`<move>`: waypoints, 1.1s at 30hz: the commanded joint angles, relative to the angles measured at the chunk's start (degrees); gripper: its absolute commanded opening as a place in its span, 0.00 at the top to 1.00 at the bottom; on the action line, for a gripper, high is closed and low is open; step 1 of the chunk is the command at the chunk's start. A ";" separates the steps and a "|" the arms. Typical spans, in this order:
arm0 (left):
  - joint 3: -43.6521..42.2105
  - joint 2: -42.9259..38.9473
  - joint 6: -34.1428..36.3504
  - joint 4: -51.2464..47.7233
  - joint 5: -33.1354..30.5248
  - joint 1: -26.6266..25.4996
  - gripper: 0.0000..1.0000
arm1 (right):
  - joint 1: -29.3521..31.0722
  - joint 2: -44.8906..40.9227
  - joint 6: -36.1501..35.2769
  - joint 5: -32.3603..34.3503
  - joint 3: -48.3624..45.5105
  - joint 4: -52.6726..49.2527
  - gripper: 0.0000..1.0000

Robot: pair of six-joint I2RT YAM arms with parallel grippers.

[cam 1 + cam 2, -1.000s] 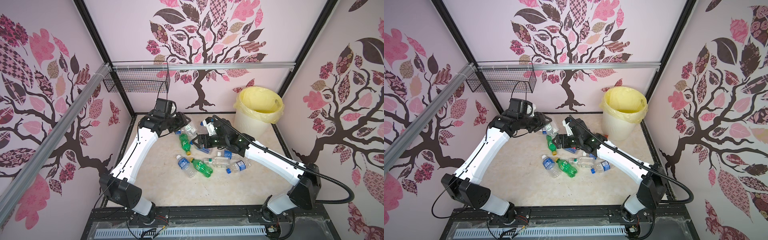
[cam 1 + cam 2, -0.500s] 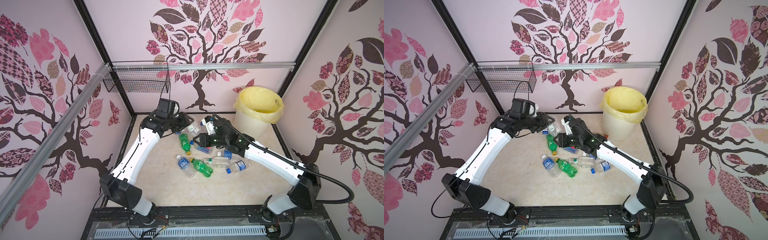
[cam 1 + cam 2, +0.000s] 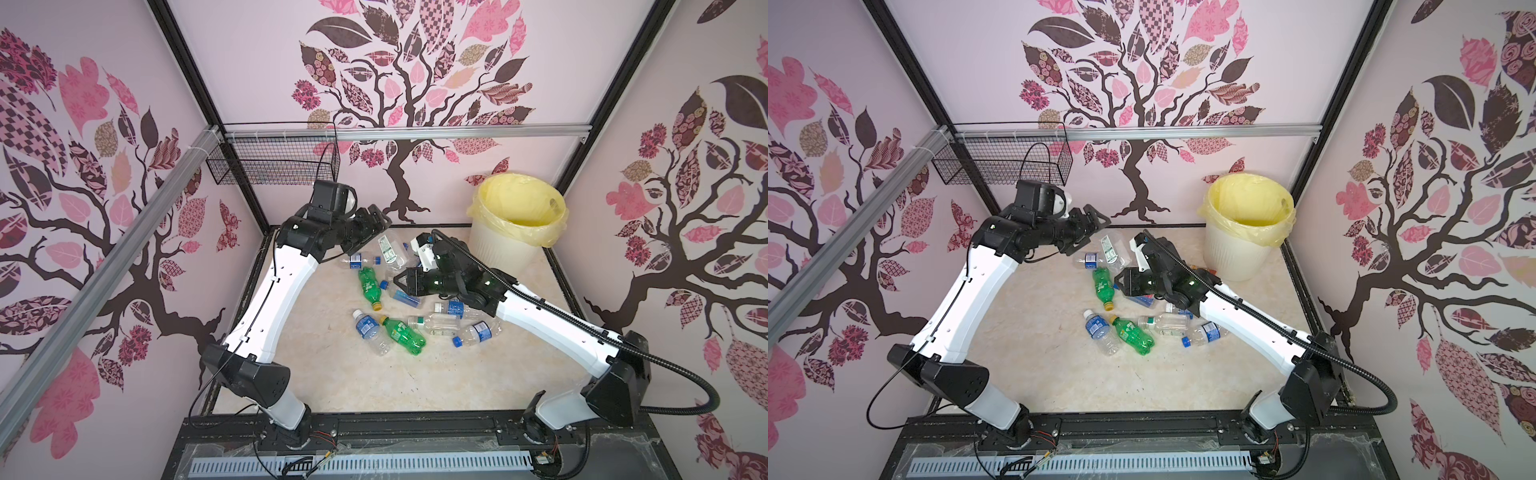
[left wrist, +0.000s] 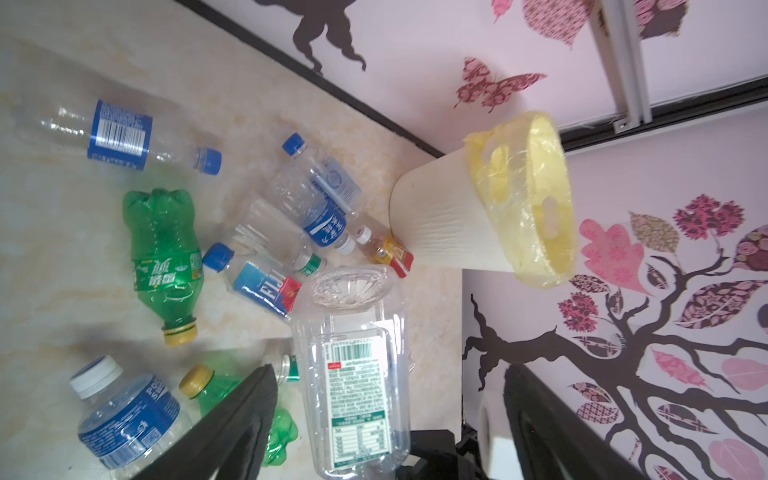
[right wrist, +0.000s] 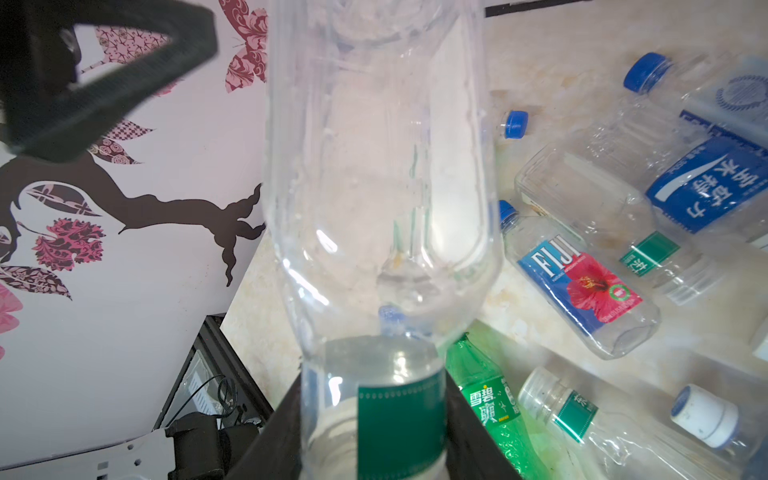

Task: Throw the plastic bottles in the bin
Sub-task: 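Carry the green-label bottle over the bin with the right gripper and release it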

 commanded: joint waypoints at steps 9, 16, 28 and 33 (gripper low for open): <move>5.71 0.13 -4.32 -4.05 -0.53 -0.08 0.03 | -5.17 1.49 -6.42 7.53 19.54 -13.57 0.66; 4.57 -1.50 -4.14 -0.16 0.02 -0.65 0.03 | -9.53 1.25 -11.87 17.84 27.78 -17.99 0.68; 3.83 -2.67 -9.97 7.50 1.79 -6.65 0.03 | -10.74 5.96 -29.57 41.92 53.04 -14.98 0.67; 4.70 -1.87 -9.42 7.90 2.16 -6.65 0.03 | -11.00 7.11 -37.81 47.49 52.53 -8.45 0.66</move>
